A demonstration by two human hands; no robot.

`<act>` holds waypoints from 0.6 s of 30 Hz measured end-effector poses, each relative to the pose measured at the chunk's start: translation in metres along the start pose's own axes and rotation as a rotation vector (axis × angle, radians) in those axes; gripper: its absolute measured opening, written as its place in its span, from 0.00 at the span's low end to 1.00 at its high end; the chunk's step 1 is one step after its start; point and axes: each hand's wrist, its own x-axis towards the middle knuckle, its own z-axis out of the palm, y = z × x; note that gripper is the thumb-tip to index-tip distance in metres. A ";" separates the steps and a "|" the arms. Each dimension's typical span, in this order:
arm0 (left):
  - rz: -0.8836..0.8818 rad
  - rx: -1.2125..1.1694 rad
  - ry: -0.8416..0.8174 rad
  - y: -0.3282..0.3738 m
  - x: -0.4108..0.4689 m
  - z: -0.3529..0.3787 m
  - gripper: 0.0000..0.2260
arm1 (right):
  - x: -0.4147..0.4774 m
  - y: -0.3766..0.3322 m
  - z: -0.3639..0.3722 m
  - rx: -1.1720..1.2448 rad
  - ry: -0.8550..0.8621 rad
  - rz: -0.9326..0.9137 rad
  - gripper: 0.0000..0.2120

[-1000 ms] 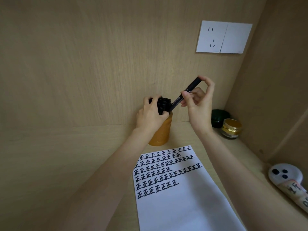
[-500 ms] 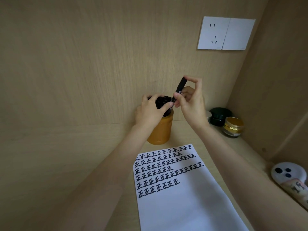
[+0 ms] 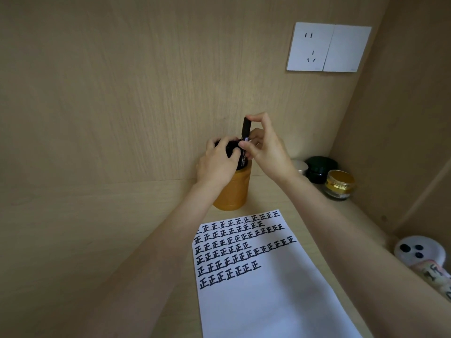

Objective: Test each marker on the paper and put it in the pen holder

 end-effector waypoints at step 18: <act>0.002 -0.077 -0.059 -0.004 -0.001 -0.003 0.16 | -0.007 0.018 -0.002 -0.037 -0.082 0.011 0.14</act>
